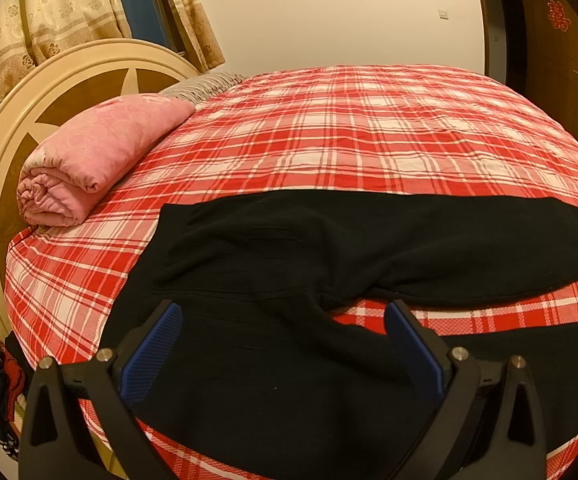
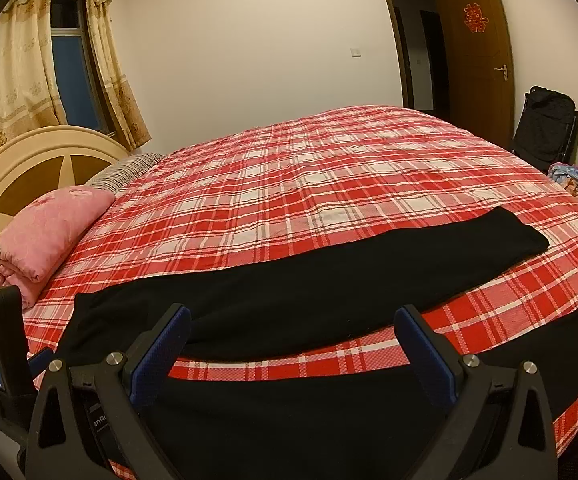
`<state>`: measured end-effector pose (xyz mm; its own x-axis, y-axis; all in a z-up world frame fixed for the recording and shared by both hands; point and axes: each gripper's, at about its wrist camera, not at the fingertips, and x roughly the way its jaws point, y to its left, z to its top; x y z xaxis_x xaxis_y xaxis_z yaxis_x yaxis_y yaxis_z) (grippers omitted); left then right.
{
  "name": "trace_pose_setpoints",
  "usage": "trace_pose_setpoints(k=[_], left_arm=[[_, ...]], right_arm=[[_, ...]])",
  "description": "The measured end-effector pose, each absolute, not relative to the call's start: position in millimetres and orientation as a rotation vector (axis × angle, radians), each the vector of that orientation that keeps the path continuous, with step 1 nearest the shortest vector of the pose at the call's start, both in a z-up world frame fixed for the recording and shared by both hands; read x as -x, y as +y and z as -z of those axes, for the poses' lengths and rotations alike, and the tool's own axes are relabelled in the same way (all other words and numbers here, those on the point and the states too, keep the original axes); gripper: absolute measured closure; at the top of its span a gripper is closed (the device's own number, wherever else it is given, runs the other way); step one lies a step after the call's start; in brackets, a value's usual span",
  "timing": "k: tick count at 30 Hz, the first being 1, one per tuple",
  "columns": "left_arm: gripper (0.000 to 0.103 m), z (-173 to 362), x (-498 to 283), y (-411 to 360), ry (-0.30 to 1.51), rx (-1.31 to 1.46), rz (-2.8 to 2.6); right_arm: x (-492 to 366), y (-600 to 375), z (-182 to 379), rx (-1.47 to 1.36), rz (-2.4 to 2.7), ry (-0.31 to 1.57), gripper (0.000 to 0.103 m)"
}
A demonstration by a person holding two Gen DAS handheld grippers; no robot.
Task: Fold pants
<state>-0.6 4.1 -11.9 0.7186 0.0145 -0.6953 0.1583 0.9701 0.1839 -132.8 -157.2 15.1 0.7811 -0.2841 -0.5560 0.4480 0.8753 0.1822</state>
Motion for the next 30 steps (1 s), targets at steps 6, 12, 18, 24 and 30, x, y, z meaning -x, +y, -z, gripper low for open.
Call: trace_pose_setpoints(k=[6, 12, 18, 24, 30], left_arm=[[0.000, 12, 0, 7, 0.769, -0.239, 0.081], [0.000, 14, -3, 9, 0.781, -0.235, 0.081], [0.000, 22, -10, 11, 0.805, -0.235, 0.080], [0.000, 27, -25, 20, 0.826, -0.253, 0.104], [0.000, 17, -72, 43, 0.840, -0.214, 0.095]], right_arm=[[133, -157, -15, -0.315, 0.403, 0.545, 0.001], [130, -156, -13, -0.307, 0.398, 0.554, 0.001], [121, -162, -7, -0.309, 0.399, 0.581, 0.001], [98, -173, 2, -0.277, 0.342, 0.661, 0.001], [33, -196, 4, -0.250, 0.174, 0.762, 0.001]])
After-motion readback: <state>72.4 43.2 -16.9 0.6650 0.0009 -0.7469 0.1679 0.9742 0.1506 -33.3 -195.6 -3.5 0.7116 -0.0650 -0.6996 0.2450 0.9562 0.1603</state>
